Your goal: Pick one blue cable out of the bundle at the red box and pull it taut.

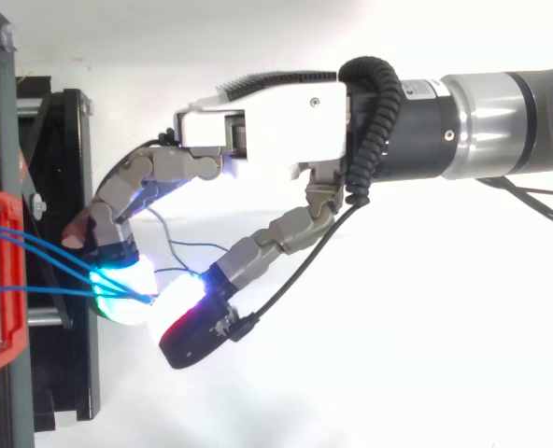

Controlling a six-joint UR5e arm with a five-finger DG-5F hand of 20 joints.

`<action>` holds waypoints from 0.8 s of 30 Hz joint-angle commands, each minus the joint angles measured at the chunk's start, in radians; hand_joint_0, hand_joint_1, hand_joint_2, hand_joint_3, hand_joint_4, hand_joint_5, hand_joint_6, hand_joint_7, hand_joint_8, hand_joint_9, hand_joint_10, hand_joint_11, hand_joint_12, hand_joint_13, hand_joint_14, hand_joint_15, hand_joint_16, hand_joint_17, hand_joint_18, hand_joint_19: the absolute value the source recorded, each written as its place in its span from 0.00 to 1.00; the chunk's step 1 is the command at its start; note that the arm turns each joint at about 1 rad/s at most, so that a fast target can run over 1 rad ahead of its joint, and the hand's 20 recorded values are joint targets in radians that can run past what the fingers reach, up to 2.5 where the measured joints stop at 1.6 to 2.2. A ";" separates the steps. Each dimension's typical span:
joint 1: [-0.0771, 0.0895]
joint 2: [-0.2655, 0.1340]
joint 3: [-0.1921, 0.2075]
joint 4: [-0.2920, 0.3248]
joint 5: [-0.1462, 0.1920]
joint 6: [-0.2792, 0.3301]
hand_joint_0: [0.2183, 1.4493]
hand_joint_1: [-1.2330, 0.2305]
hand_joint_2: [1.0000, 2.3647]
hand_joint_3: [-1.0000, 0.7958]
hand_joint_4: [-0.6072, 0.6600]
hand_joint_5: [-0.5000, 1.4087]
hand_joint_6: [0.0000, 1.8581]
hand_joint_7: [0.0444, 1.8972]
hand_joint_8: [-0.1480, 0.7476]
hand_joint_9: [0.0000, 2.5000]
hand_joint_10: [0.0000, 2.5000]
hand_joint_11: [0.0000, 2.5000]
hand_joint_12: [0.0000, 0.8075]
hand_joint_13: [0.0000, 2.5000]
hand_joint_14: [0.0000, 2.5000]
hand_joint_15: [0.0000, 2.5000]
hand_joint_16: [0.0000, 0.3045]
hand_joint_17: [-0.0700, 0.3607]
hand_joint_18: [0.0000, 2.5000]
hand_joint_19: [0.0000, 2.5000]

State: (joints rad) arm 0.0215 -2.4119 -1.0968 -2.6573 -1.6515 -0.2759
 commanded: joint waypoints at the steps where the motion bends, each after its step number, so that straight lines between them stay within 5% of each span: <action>1: 0.000 0.005 0.000 -0.001 0.001 0.000 0.40 0.21 0.01 0.36 0.54 0.20 0.49 0.47 0.58 0.21 0.00 0.03 0.49 0.20 0.00 0.05 0.18 0.45 0.22 0.08; 5: 0.002 0.007 0.000 -0.003 0.004 0.000 0.35 0.20 0.00 0.28 0.60 0.20 0.48 0.44 0.58 0.21 0.00 0.03 0.49 0.20 0.00 0.05 0.18 0.45 0.22 0.09; 9: 0.002 0.007 0.000 -0.003 0.002 0.000 0.27 0.28 0.00 0.28 0.60 0.20 0.48 0.44 0.59 0.23 0.00 0.04 0.50 0.20 0.00 0.05 0.18 0.45 0.22 0.10; 16: 0.002 0.007 0.000 -0.003 0.001 0.001 0.28 0.39 0.00 0.32 0.59 0.21 0.47 0.46 0.60 0.24 0.00 0.04 0.50 0.20 0.00 0.05 0.18 0.45 0.21 0.10; 24: -0.002 0.007 0.000 -0.003 -0.001 0.001 0.31 0.33 0.01 0.37 0.59 0.21 0.47 0.47 0.60 0.24 0.00 0.05 0.49 0.21 0.00 0.05 0.18 0.45 0.21 0.11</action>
State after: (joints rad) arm 0.0204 -2.4053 -1.0968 -2.6599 -1.6516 -0.2746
